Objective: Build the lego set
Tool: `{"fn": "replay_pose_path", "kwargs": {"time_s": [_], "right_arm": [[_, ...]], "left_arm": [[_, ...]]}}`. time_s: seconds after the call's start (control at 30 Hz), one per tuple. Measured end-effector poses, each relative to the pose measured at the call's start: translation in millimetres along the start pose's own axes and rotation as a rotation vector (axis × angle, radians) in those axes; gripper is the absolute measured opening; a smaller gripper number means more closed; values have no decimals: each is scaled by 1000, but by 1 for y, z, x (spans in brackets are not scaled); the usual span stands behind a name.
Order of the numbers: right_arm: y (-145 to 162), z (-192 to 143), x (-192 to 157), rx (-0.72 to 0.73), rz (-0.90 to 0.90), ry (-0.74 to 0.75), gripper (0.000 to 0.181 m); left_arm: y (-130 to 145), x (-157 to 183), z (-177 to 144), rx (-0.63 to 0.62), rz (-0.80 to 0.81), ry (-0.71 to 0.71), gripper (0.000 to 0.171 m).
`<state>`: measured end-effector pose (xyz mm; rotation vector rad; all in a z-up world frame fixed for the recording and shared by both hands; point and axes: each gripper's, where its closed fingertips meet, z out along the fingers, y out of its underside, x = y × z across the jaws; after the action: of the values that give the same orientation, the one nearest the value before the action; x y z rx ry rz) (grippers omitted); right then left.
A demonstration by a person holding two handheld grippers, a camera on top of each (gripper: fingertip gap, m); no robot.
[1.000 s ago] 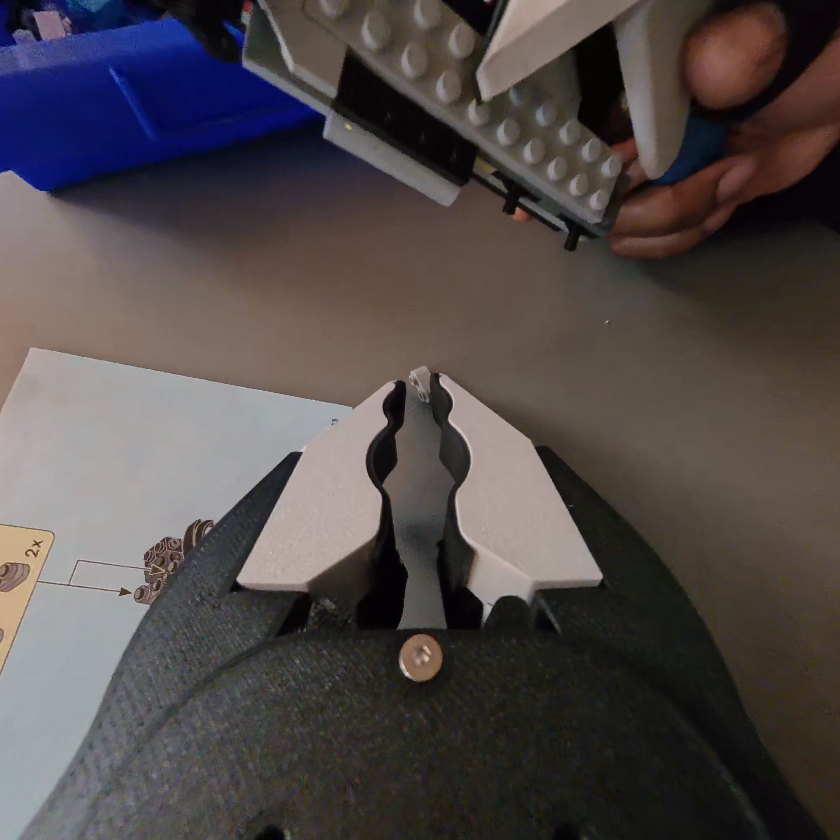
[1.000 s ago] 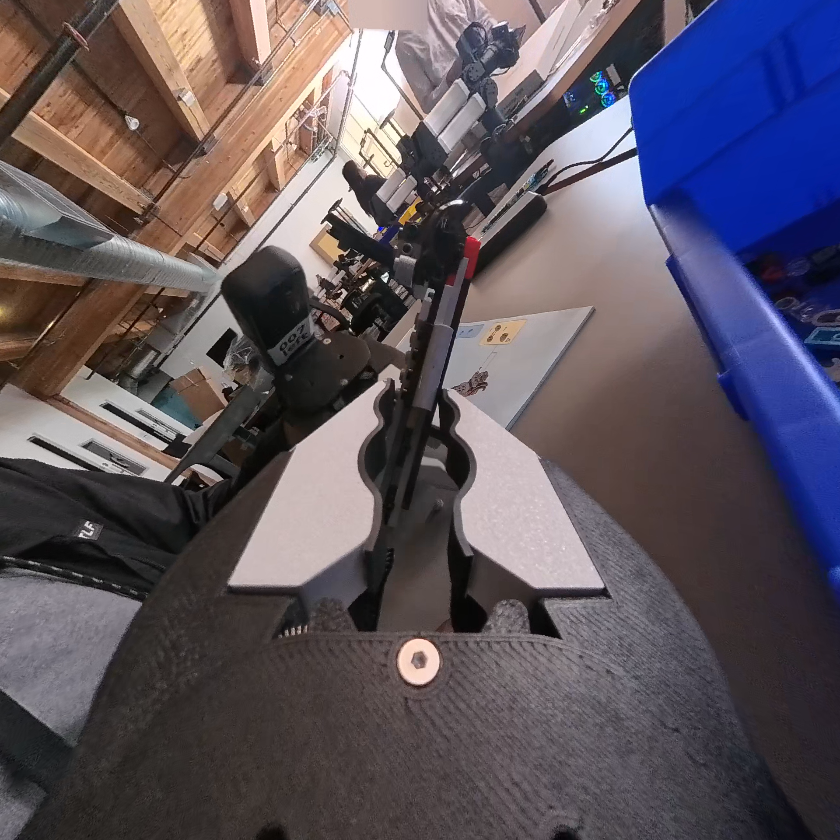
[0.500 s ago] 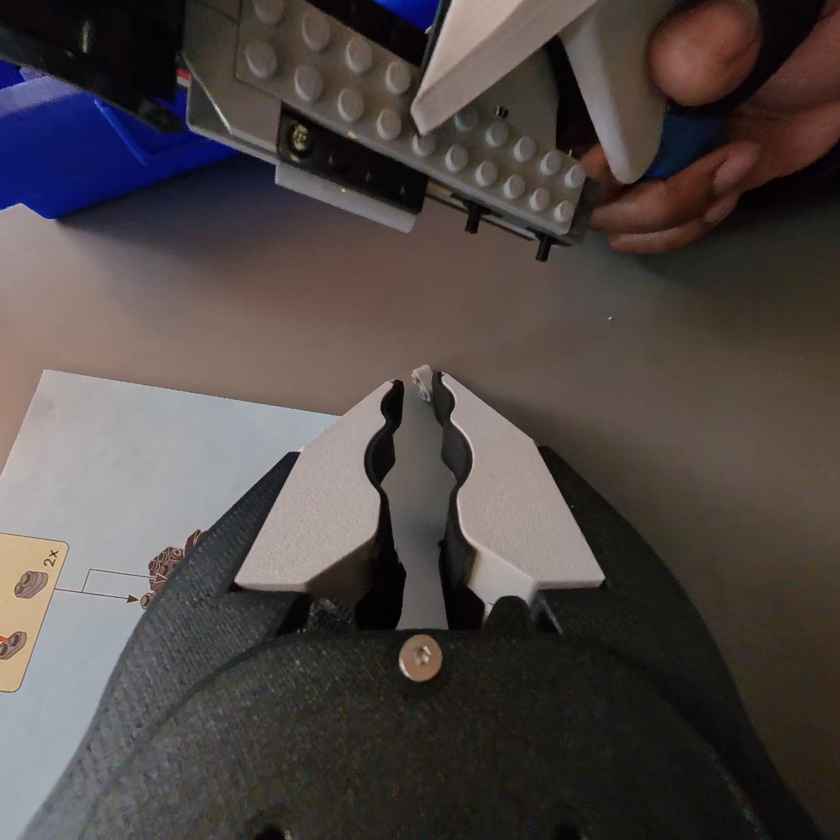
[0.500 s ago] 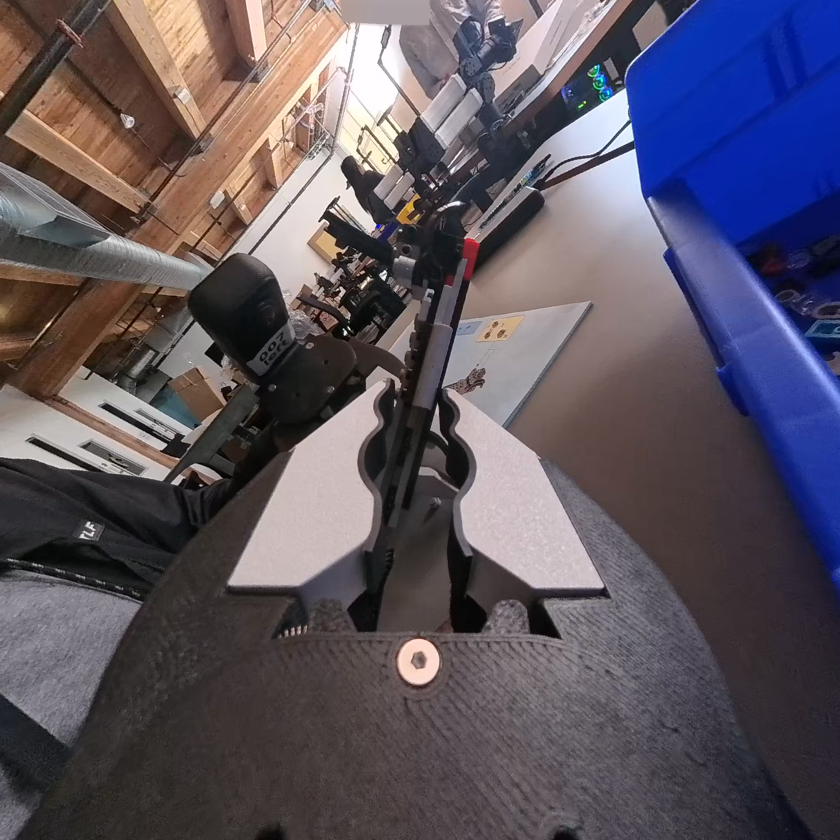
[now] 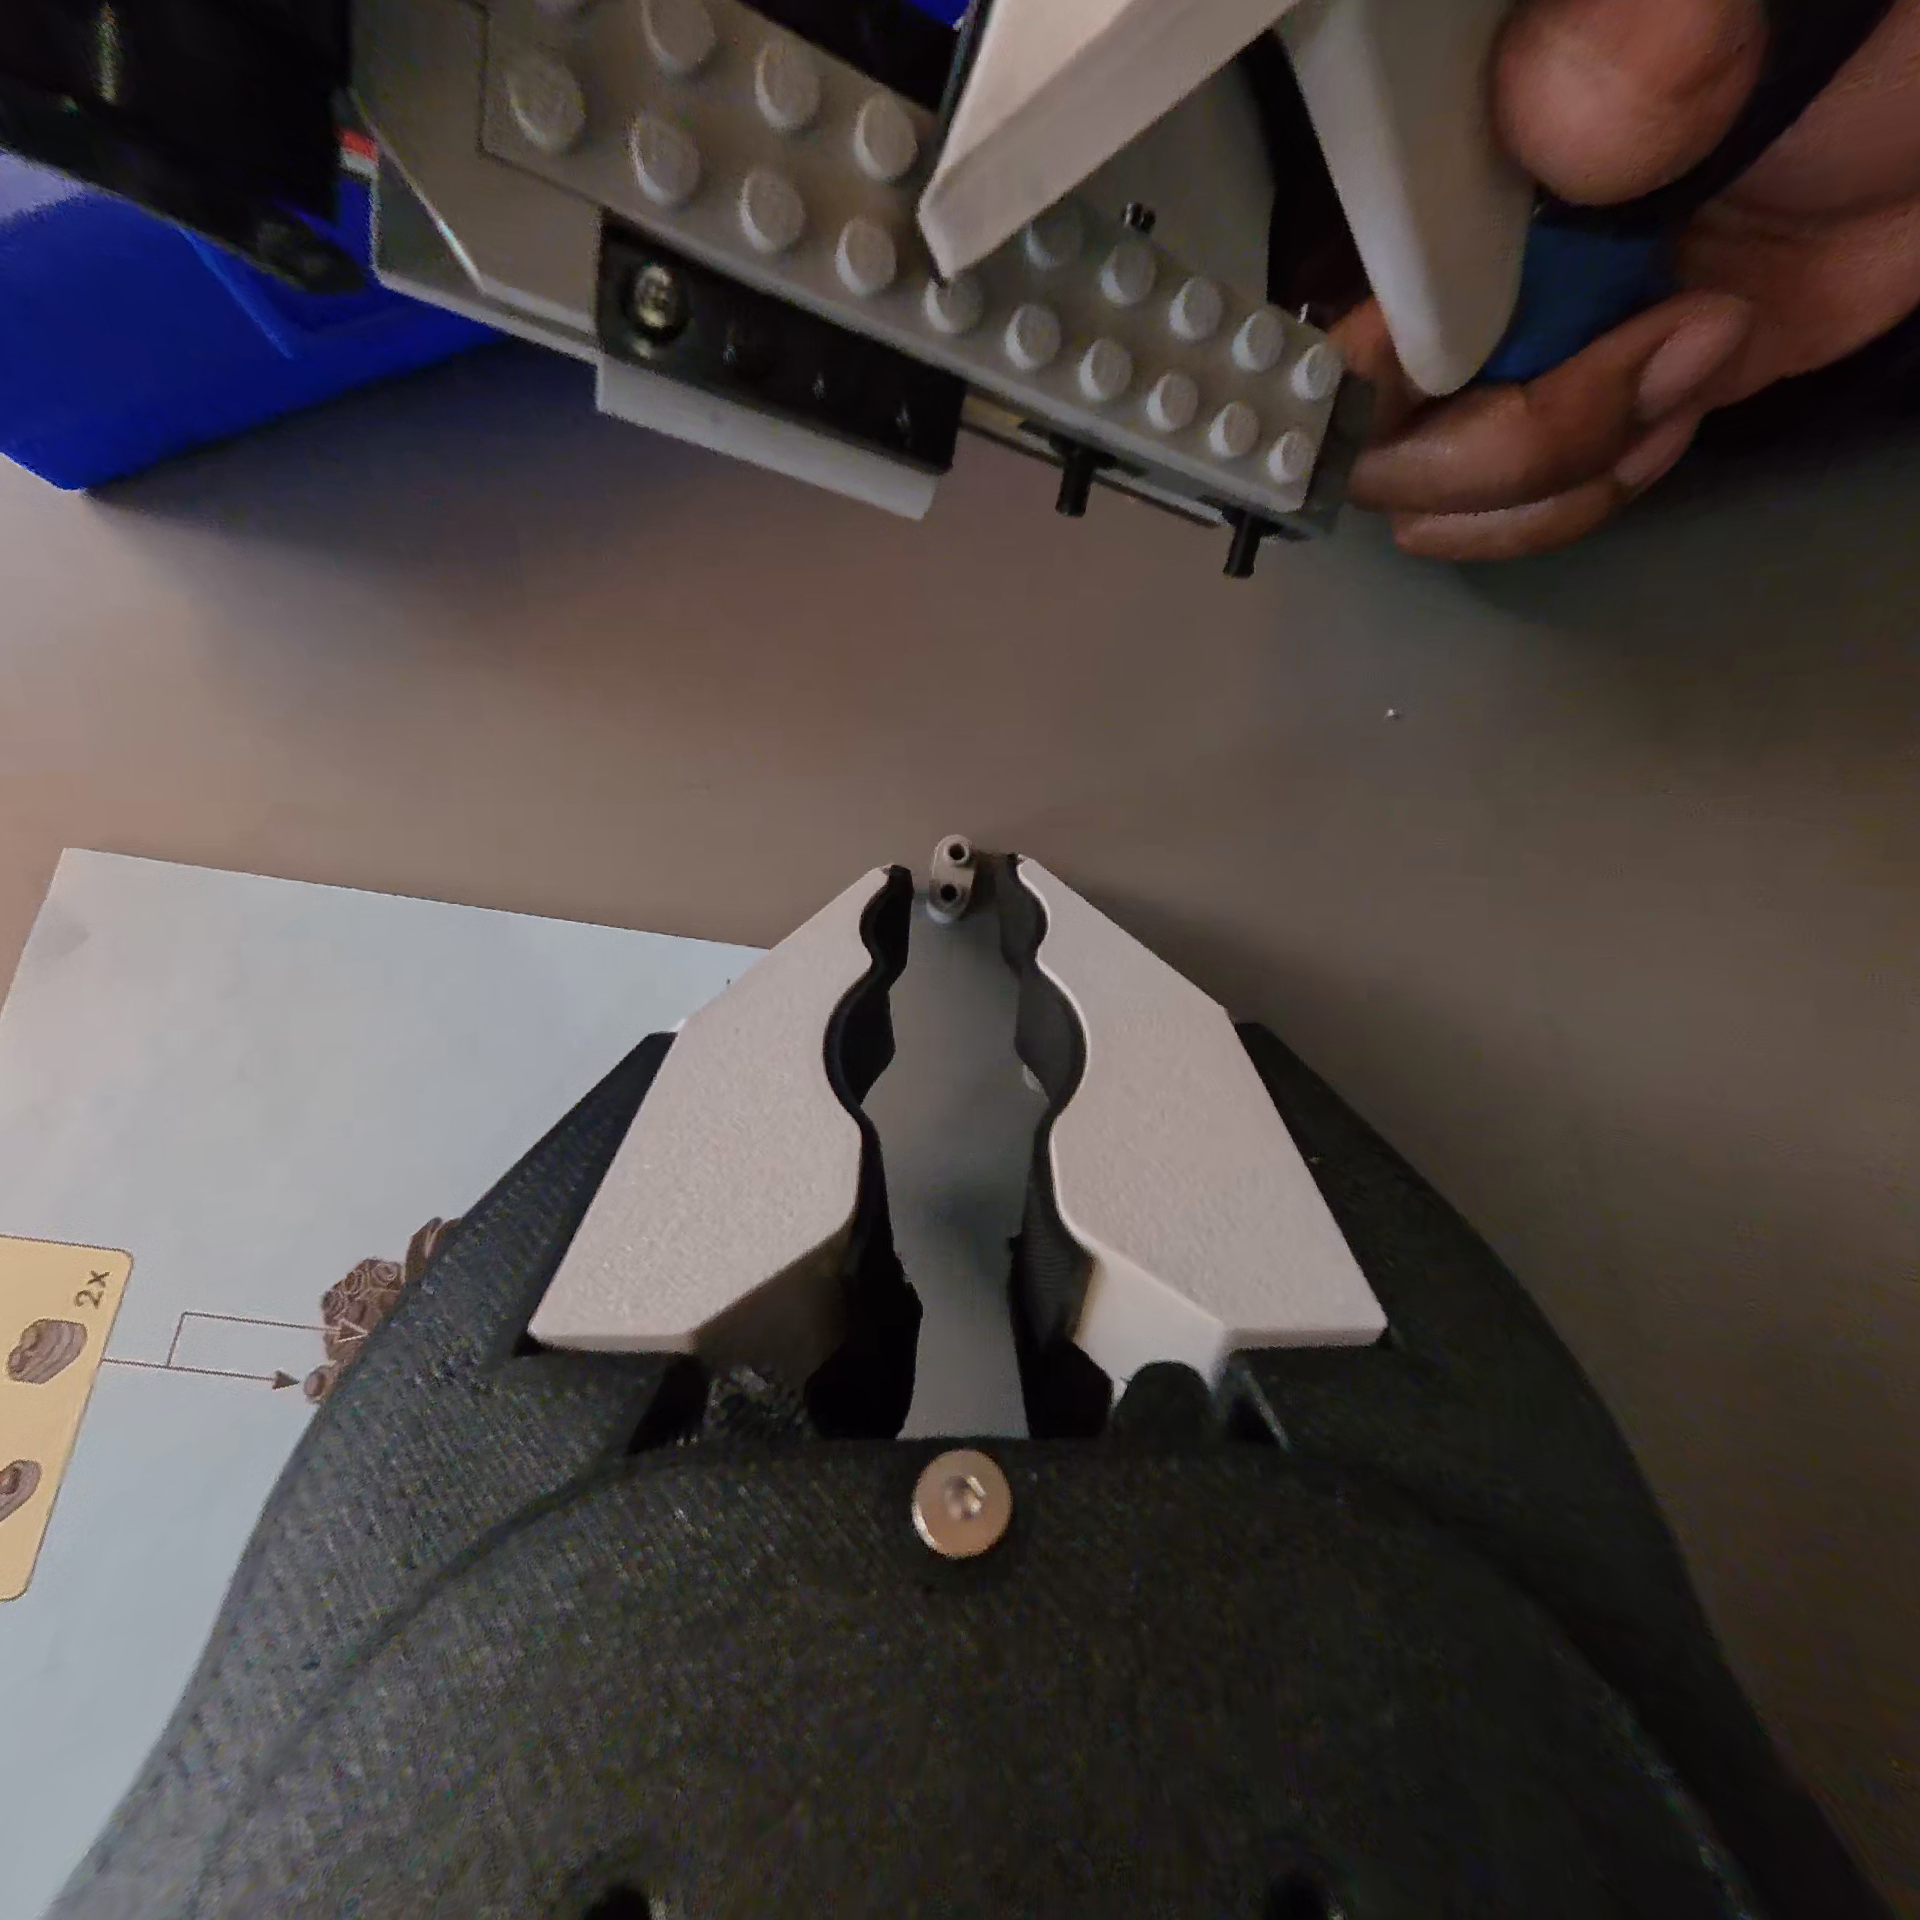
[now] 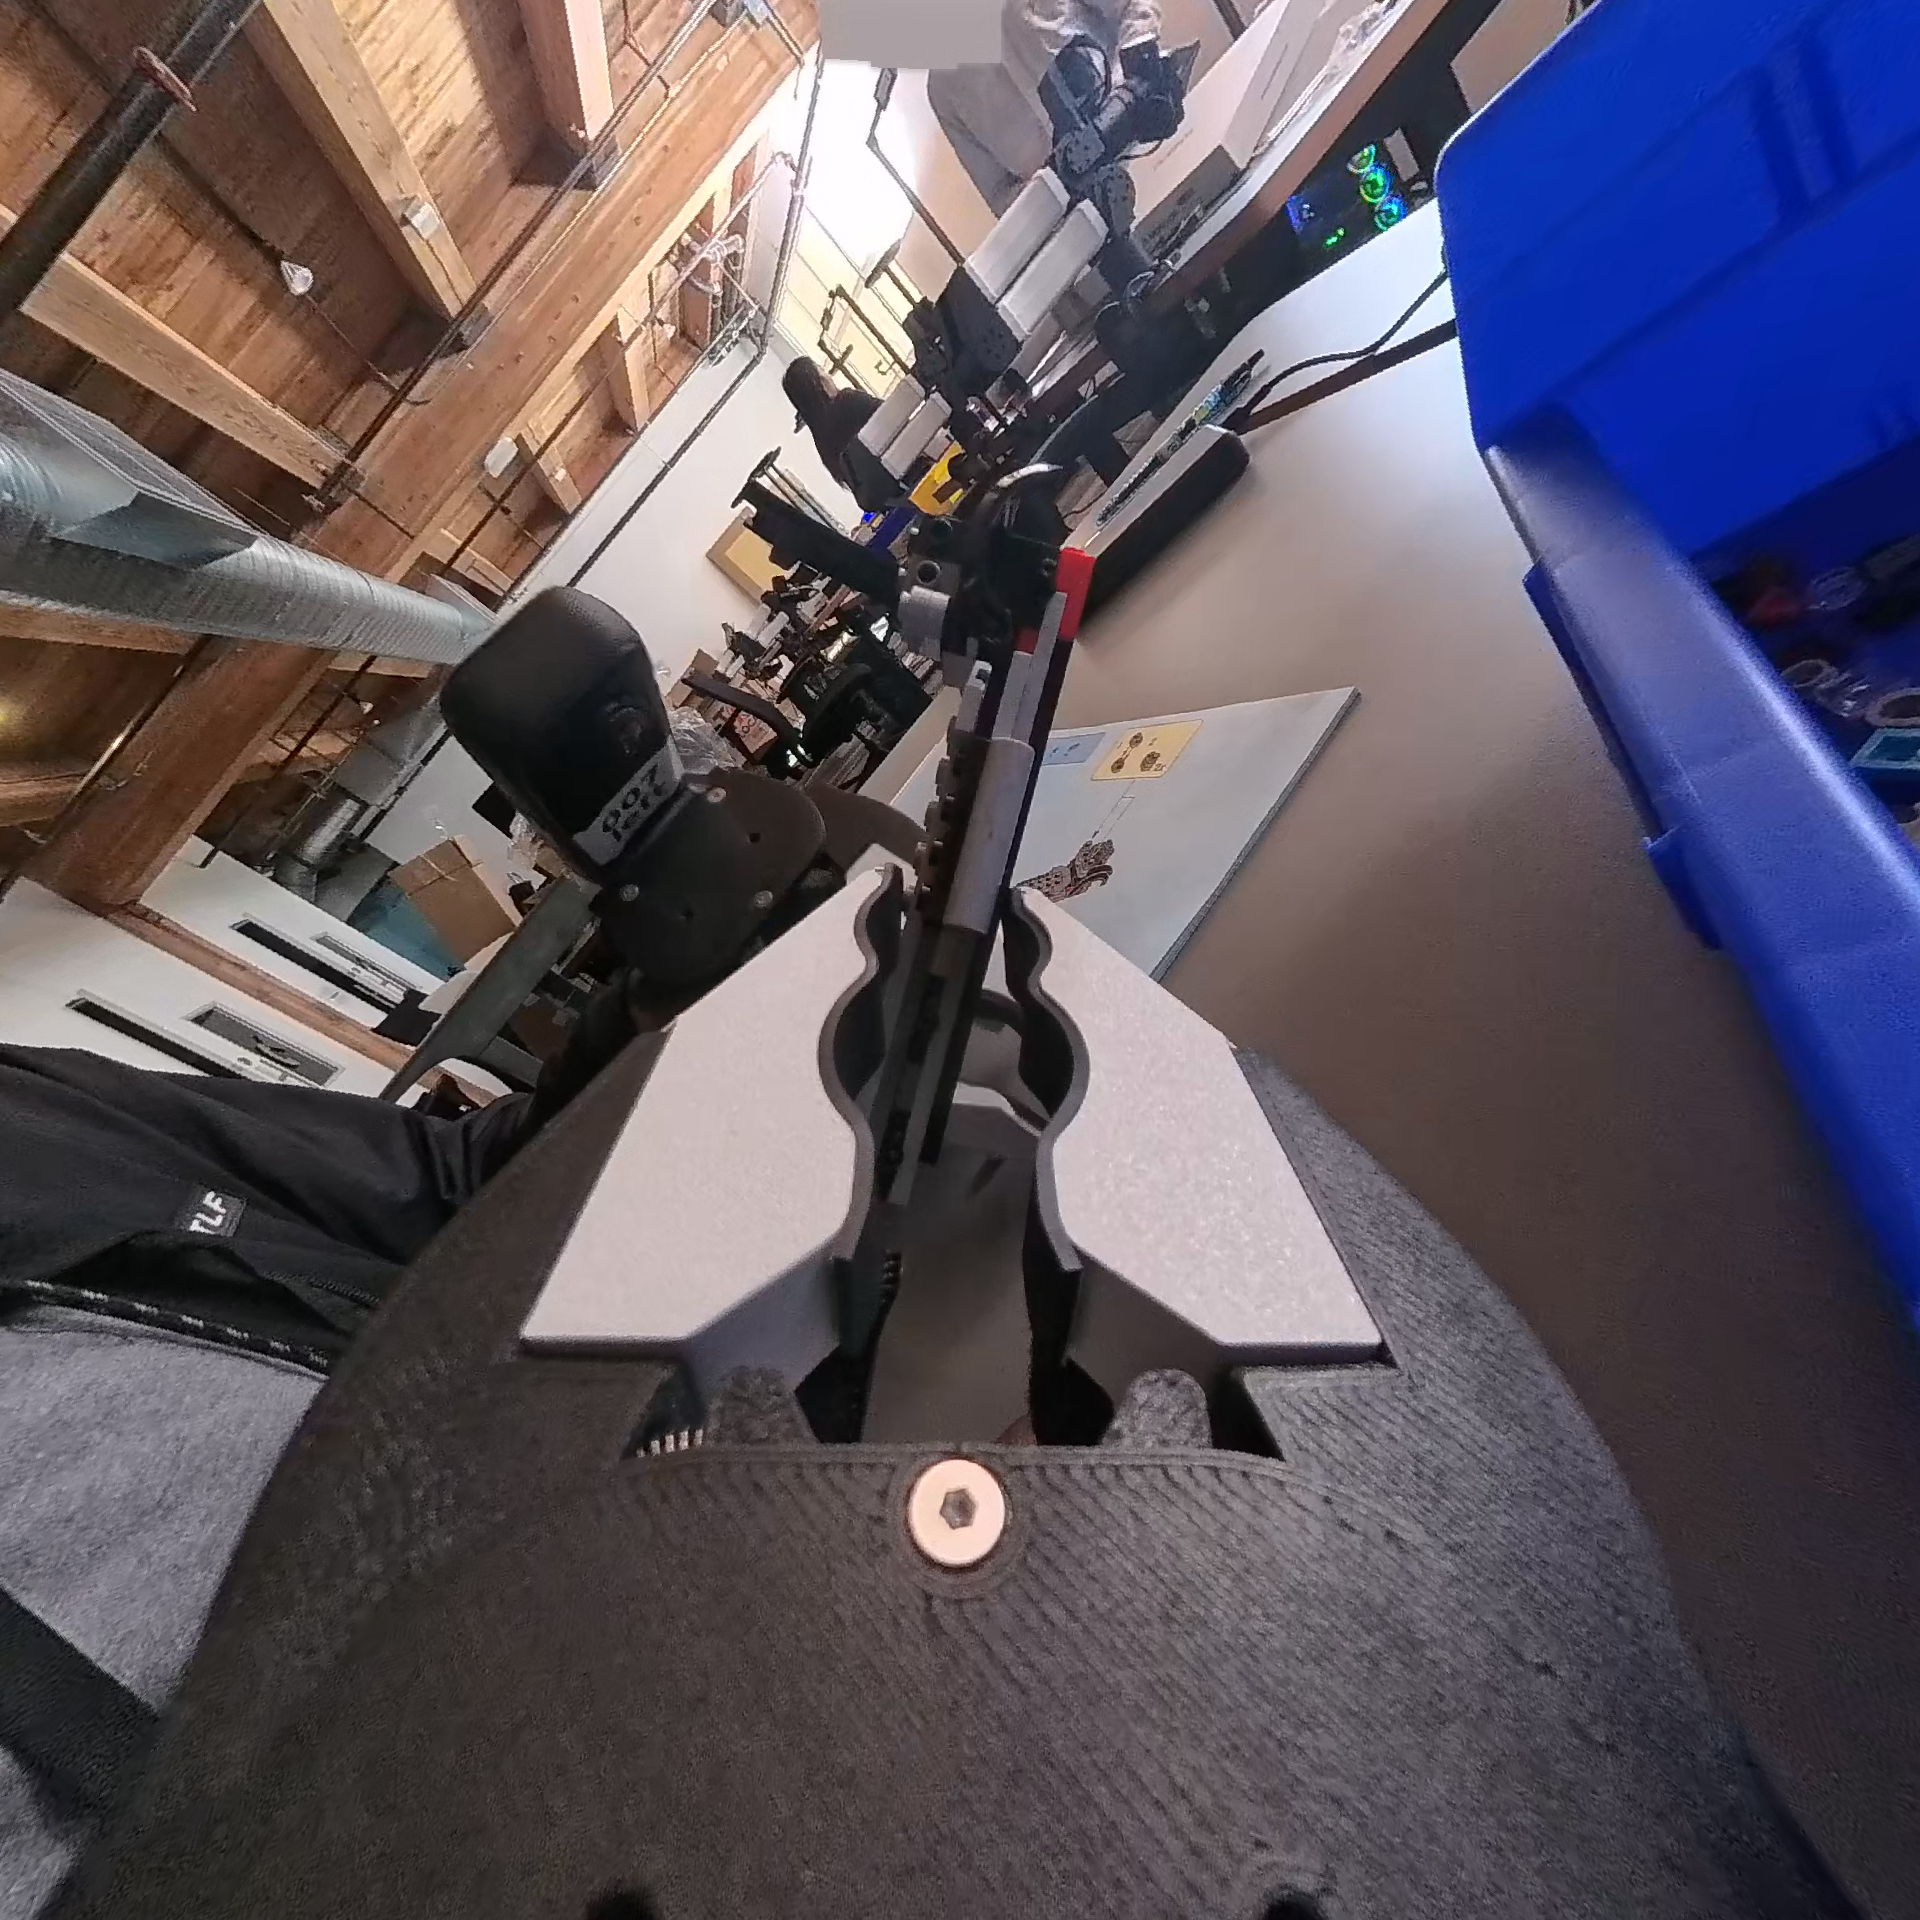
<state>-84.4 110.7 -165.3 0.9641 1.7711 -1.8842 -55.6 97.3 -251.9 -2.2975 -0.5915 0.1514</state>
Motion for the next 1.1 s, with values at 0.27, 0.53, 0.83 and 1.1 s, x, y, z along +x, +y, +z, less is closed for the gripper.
{"fn": "replay_pose_path", "kwargs": {"time_s": [0.27,0.53,0.83,1.1], "right_arm": [[2,1,-1,5,56,-17,19],[29,2,9,-82,109,120,19],[67,-24,14,-224,131,244,18],[55,-27,3,55,520,127,19]], "left_arm": [[2,1,0,14,58,28,12],[-4,-1,-7,53,32,35,9],[0,4,-22,82,-28,103,9],[-33,10,-44,239,-82,119,9]]}}
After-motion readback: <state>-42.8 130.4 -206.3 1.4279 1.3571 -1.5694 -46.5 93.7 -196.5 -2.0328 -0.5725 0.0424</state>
